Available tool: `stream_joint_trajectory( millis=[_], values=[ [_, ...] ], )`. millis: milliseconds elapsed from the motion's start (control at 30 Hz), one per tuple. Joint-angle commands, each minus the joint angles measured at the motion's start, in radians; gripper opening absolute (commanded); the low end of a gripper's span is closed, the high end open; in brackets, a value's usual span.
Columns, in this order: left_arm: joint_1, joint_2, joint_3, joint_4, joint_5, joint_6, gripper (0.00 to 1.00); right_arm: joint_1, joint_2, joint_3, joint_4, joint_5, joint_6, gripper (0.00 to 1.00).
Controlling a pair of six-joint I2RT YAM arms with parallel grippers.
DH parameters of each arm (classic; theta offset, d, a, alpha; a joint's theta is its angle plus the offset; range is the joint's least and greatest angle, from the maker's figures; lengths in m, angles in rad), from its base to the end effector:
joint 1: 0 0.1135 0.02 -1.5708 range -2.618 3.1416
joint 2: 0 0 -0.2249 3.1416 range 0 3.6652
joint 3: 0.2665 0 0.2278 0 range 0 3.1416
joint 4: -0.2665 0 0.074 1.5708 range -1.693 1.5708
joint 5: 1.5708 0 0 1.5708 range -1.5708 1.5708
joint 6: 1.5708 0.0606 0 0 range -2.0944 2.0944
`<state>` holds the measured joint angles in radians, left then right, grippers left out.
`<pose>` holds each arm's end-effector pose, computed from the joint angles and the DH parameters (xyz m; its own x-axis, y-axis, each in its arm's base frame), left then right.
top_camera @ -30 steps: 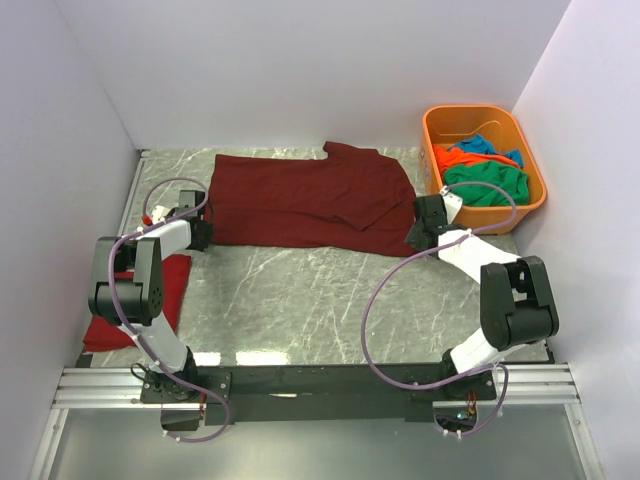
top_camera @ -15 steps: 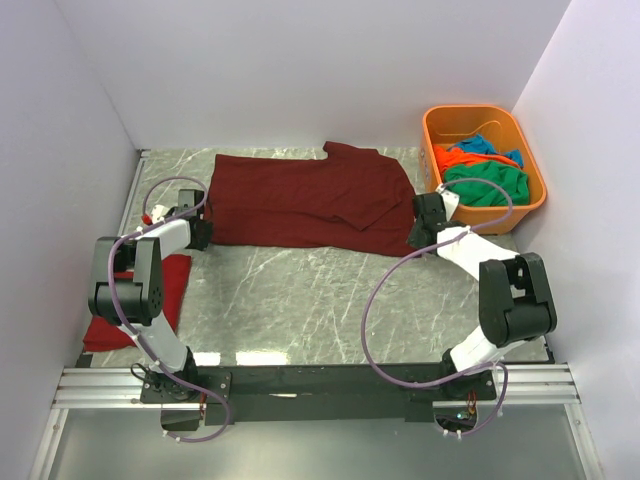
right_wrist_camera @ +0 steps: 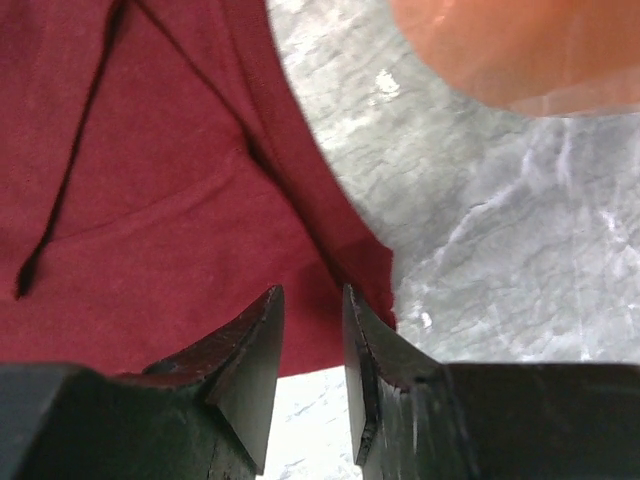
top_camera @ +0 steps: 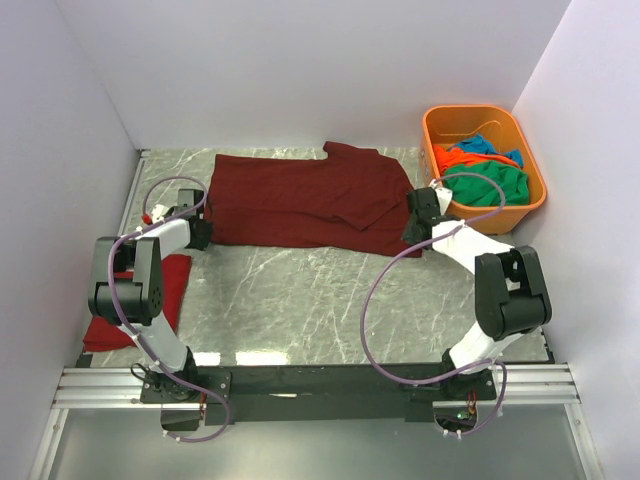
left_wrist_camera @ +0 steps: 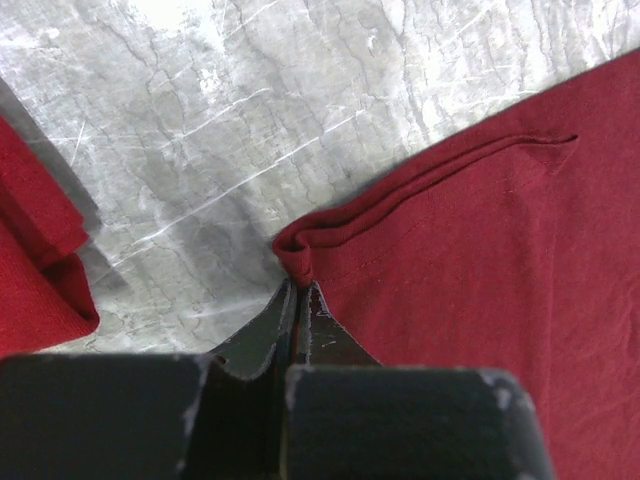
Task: Fold and stack the t-shirts
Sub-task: Fold the tshirt
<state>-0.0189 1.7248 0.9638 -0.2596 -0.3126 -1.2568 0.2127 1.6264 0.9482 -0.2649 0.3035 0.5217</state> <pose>0.3241 0.0125 0.1154 -0.1274 -0.9028 -0.4108 -0.8547 0.3101 -0.4163 0.3153 0.0496 0.1402 -0.7008 0.3352 -0.6297 0.3684 0.9260 0.0830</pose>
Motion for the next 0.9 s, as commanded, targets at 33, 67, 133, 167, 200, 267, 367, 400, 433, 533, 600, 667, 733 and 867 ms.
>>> stream_joint_trajectory(
  millis=[33, 67, 133, 167, 200, 267, 367, 400, 433, 533, 600, 667, 733, 867],
  values=[
    [0.007, -0.001, 0.033, 0.005, 0.012, 0.014, 0.01, 0.024, 0.064, 0.006, -0.166, -0.078, -0.003, 0.38],
    [0.008, -0.001, 0.035, 0.006, 0.013, 0.014, 0.01, 0.024, 0.066, 0.011, -0.178, -0.076, -0.005, 0.39],
    [0.008, -0.001, 0.035, 0.006, 0.015, 0.014, 0.01, 0.033, 0.061, 0.024, -0.197, -0.043, -0.003, 0.39],
    [0.01, 0.001, 0.035, 0.008, 0.017, 0.014, 0.01, 0.039, 0.061, 0.03, -0.218, -0.024, -0.009, 0.39],
    [0.008, 0.001, 0.036, 0.011, 0.02, 0.014, 0.01, 0.046, 0.059, 0.035, -0.226, -0.002, -0.009, 0.4],
    [0.01, 0.004, 0.035, 0.016, 0.024, 0.013, 0.01, 0.057, 0.064, 0.043, -0.243, 0.038, -0.015, 0.4],
    [0.01, 0.013, 0.035, 0.02, 0.03, 0.011, 0.01, 0.056, 0.072, 0.052, -0.254, 0.062, -0.02, 0.4],
    [0.01, 0.018, 0.036, 0.02, 0.035, 0.013, 0.01, 0.057, 0.072, 0.05, -0.254, 0.062, -0.02, 0.4],
    [0.011, 0.018, 0.038, 0.02, 0.036, 0.013, 0.01, 0.056, 0.073, 0.052, -0.252, 0.057, -0.023, 0.41],
    [0.013, 0.019, 0.039, 0.023, 0.04, 0.013, 0.01, 0.057, 0.089, 0.072, -0.258, 0.059, -0.022, 0.41],
    [0.014, 0.019, 0.041, 0.023, 0.041, 0.014, 0.01, 0.057, 0.105, 0.092, -0.266, 0.068, -0.026, 0.41],
    [0.016, 0.018, 0.041, 0.022, 0.043, 0.014, 0.01, 0.057, 0.113, 0.106, -0.283, 0.083, -0.023, 0.42],
    [0.014, 0.013, 0.036, 0.026, 0.044, 0.014, 0.01, 0.057, 0.115, 0.118, -0.28, 0.101, -0.025, 0.42],
    [0.014, 0.015, 0.029, 0.033, 0.049, 0.013, 0.01, 0.056, 0.119, 0.13, -0.27, 0.105, -0.023, 0.45]
  ],
)
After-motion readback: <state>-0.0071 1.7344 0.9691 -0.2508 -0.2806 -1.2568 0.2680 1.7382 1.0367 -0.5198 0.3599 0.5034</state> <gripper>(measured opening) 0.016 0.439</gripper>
